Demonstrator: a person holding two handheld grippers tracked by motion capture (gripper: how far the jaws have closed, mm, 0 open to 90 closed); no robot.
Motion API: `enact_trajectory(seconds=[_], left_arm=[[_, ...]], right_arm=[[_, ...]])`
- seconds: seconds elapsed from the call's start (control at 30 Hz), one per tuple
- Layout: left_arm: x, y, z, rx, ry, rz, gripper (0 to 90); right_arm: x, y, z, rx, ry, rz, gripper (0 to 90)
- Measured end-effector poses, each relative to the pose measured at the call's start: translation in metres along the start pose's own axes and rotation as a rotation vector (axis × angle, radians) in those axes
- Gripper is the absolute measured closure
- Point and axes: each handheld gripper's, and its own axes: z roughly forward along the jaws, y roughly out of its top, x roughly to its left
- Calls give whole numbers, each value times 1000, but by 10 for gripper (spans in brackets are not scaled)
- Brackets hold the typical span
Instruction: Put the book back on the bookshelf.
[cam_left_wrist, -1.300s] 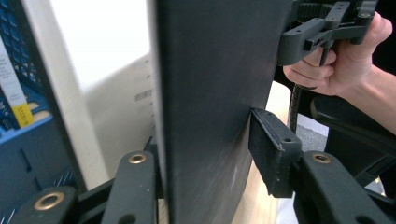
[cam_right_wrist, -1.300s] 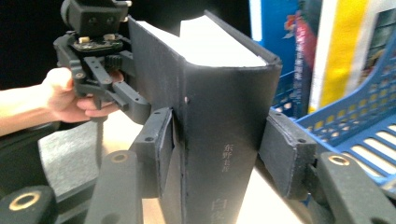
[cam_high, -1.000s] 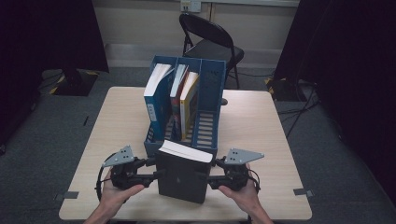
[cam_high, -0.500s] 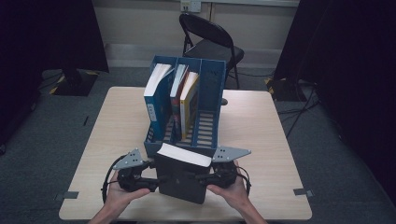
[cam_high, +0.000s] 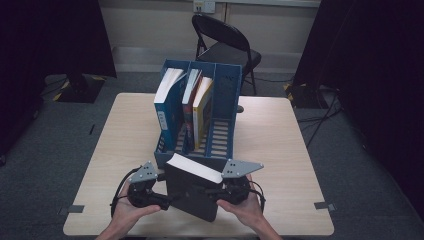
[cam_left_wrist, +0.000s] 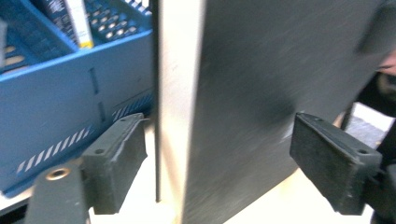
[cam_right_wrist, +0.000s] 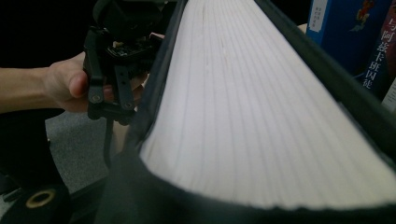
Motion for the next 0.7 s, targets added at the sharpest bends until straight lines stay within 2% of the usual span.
enact_trajectory(seconds=[0.23, 0.27, 0.33, 0.5, 0.57, 0.6, 0.7], left_arm=[[6, -6, -6, -3, 5, -17, 160], [10, -8, -8, 6, 40, -36, 155], [12, -10, -9, 8, 57, -44, 155], [19, -12, -11, 23, 62, -76, 155], [21, -12, -11, 28, 79, -86, 155], [22, -12, -9, 42, 97, -105, 155], [22, -13, -8, 52, 101, -110, 156]], right_arm=[[0, -3, -9, 8, -10, -2, 523], [-1, -4, -13, 5, -18, 4, 523], [-3, -6, -19, 4, -28, 8, 524], [-6, -10, -30, 2, -46, 17, 524], [-7, -12, -36, 1, -56, 20, 524], [-8, -15, -42, -3, -66, 28, 524], [-9, -17, -47, -4, -78, 32, 524]])
